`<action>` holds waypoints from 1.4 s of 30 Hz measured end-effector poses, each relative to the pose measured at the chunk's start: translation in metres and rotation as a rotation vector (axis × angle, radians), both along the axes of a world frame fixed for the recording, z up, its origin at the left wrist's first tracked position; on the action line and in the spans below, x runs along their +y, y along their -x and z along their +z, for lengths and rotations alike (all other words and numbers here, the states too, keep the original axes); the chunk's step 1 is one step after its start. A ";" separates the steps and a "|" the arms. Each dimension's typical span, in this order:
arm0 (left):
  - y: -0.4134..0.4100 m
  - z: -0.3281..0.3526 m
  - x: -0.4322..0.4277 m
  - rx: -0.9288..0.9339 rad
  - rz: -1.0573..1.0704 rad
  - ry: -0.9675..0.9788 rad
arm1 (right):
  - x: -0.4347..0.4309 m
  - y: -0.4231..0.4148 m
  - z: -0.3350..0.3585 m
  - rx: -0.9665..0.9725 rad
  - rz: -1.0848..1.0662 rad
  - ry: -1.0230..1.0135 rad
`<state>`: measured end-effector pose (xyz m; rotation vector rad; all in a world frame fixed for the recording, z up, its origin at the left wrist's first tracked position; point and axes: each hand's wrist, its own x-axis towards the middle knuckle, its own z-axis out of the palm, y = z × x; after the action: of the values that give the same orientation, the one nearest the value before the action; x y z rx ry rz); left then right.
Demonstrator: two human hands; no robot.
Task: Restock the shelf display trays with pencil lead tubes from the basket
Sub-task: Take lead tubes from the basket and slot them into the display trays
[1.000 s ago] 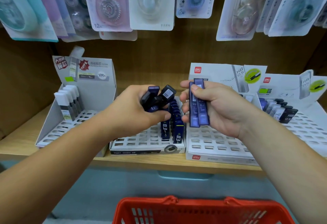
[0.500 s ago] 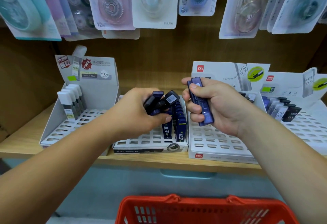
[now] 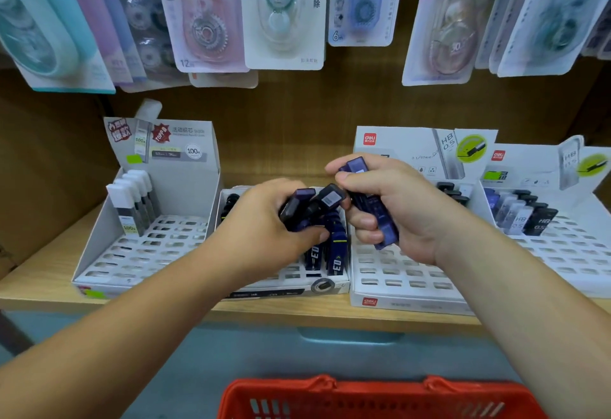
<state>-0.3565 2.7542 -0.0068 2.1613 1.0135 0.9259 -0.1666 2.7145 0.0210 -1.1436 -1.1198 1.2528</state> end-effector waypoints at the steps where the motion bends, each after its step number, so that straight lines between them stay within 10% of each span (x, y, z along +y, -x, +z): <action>1: 0.001 0.000 0.000 0.011 0.000 -0.016 | -0.001 0.001 0.000 -0.002 0.007 -0.023; 17: 0.020 0.004 0.009 -0.184 -0.080 0.438 | -0.003 0.000 -0.011 -0.640 0.045 -0.144; 25: 0.010 0.003 0.016 -0.636 0.083 0.576 | -0.005 0.012 0.004 -0.859 0.026 -0.203; 42: -0.007 0.020 0.018 -1.078 0.089 0.828 | -0.020 0.047 0.024 -0.476 0.067 0.053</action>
<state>-0.3498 2.7724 0.0131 0.7341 0.7057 1.1972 -0.2136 2.6948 0.0452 -1.5028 -1.4900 1.0920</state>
